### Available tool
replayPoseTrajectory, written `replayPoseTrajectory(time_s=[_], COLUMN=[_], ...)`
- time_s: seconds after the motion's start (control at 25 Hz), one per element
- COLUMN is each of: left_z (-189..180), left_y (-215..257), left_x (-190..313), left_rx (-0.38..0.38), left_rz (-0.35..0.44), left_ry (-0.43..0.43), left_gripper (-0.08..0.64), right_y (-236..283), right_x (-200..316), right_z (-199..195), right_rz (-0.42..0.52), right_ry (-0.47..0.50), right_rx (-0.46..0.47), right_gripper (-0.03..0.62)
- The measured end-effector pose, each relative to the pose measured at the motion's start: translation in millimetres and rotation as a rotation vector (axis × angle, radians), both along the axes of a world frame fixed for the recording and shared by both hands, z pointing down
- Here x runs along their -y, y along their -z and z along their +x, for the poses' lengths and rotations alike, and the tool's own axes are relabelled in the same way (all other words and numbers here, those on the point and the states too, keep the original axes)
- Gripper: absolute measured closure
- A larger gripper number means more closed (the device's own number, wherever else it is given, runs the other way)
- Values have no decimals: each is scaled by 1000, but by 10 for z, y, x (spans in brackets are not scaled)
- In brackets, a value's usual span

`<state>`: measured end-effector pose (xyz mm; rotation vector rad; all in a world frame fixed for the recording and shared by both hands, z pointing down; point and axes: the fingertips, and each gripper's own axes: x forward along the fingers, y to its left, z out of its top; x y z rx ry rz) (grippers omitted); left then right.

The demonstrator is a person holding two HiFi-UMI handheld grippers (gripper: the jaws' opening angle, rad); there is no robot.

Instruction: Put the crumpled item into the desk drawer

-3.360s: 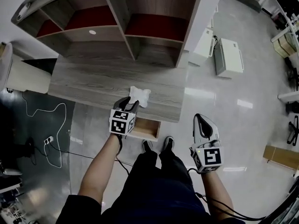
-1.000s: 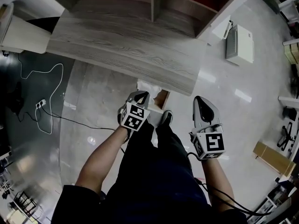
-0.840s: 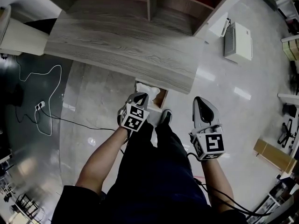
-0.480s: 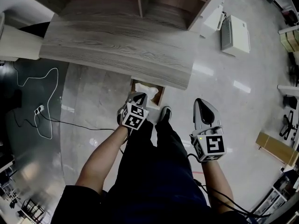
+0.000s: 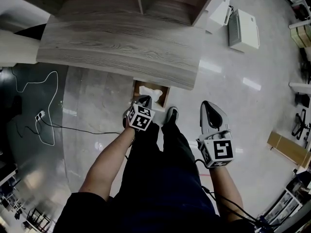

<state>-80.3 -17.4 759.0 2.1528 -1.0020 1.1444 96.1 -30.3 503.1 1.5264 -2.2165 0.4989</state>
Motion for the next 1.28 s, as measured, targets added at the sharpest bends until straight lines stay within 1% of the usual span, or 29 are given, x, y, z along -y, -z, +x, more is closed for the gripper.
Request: replayPoseTrajectory(time_s=[0.12, 0.32, 0.56, 0.68, 0.76, 0.92, 1.04, 1.16, 1.28], left_z=[8, 29, 35, 54, 50, 16, 56, 73, 33], left_y=[-71, -282, -402, -477, -536, -601, -565, -478, -280], left_x=[21, 32, 120, 132, 138, 209, 266, 295, 360], left_rx=[1, 33, 59, 82, 102, 108, 100, 78, 49], left_rz=[-20, -62, -79, -97, -109, -126, -110, -88, -38], left_ry=[6, -25, -43, -72, -95, -81, -76, -56, -21], left_gripper=[552, 551, 551, 551, 549, 549, 544, 520, 520], right_y=[-36, -146, -143, -99, -100, -147, -135, -114, -53], right_x=[-16, -87, -56, -7, -2, -3, 57, 125, 220], right_z=[33, 103, 125, 127, 124, 105, 102, 72, 31], right_rz=[-11, -46, -44, -36, -46, -60, -44, -37, -7], right_ry=[-2, -12, -27, -35, -37, -25, -29, -25, -9], right_rx=[-6, -16, -17, -21, -26, -26, -20, -22, -14], right_gripper=[586, 586, 586, 586, 586, 586, 586, 586, 586])
